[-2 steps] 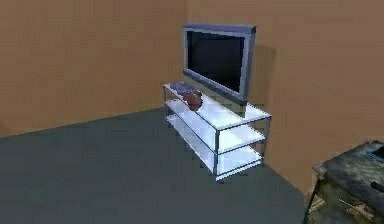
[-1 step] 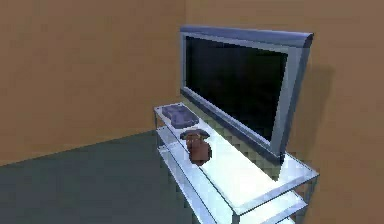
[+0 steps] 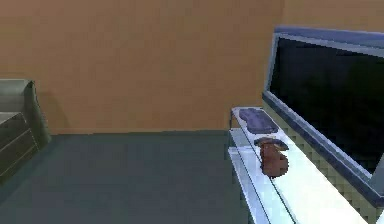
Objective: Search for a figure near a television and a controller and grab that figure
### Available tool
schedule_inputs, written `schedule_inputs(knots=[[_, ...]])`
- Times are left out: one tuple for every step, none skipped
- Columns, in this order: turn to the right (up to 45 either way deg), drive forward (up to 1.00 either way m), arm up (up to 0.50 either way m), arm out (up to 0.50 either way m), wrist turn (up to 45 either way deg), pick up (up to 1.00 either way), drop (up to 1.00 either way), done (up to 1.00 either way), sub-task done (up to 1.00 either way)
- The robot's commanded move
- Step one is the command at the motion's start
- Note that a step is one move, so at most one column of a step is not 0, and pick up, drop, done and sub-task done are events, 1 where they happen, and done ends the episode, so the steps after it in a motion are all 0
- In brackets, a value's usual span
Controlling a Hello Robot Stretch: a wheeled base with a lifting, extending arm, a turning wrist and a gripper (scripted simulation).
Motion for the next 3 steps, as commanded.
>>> schedule_inputs(knots=[[-3.0,0.00,0.00,0.00,0.0,0.00,0.00,0.00,0.00],[0.0,0.75,0.00,0.00,0.0,0.00,0.00,0.00,0.00],[-33.0,0.00,0.00,0.00,0.0,0.00,0.00,0.00,0.00]])
